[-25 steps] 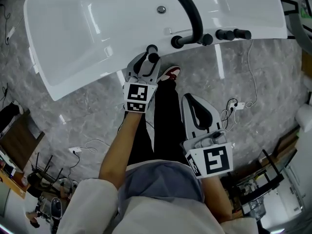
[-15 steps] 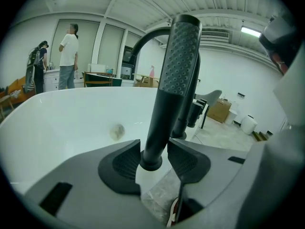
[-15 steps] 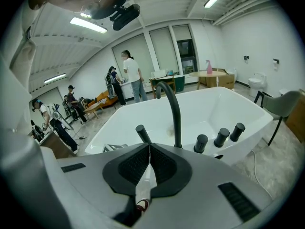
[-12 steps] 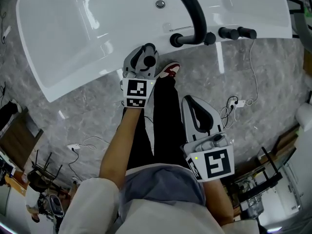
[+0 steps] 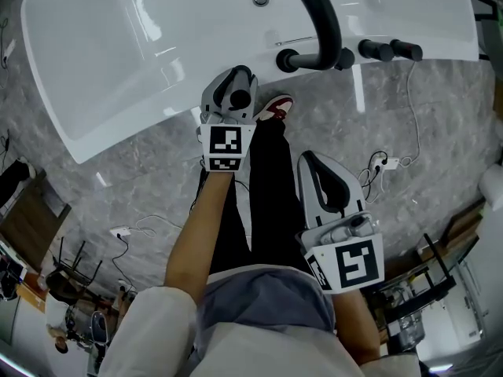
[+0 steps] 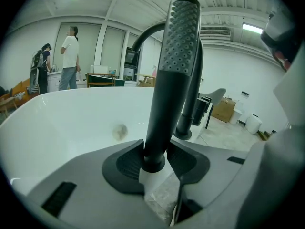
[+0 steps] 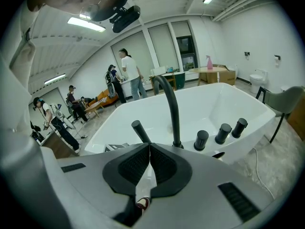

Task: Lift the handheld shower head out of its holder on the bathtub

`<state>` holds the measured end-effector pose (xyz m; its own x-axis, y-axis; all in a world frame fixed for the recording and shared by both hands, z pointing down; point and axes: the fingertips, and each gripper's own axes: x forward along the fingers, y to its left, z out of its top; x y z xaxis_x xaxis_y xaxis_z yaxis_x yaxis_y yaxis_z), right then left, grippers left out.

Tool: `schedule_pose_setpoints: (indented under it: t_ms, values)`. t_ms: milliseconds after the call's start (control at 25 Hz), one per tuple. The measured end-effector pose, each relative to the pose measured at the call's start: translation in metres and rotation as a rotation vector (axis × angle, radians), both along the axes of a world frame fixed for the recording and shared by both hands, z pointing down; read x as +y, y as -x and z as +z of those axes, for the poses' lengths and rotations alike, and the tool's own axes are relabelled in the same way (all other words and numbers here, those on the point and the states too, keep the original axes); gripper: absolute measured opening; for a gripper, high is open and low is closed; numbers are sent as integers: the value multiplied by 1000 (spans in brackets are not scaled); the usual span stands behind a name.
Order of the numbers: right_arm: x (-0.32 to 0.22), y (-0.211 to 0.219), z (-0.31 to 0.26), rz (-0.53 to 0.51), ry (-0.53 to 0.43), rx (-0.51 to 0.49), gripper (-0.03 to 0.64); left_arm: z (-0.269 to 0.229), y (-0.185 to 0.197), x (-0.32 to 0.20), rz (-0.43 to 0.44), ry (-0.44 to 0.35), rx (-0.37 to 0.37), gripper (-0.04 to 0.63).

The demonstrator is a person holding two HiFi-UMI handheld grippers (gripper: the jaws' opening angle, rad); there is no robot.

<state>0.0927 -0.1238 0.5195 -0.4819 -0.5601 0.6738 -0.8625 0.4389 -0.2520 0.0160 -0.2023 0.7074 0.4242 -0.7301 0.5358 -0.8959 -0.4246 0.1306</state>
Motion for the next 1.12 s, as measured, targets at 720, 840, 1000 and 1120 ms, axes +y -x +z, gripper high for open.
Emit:
schedule_pose_setpoints:
  t_ms: [720, 840, 1000, 1120]
  values:
    - [8, -3, 1, 24, 1, -22, 20, -1, -1, 1, 39, 24, -49, 141]
    - [8, -1, -1, 28, 0, -27, 20, -1, 0, 2, 41, 42, -47, 140]
    - [6, 1, -4, 31, -4, -36, 20, -2, 2, 4, 43, 59, -53, 140]
    - [5, 1, -3, 35, -4, -41, 20, -2, 2, 5, 43, 66, -52, 140]
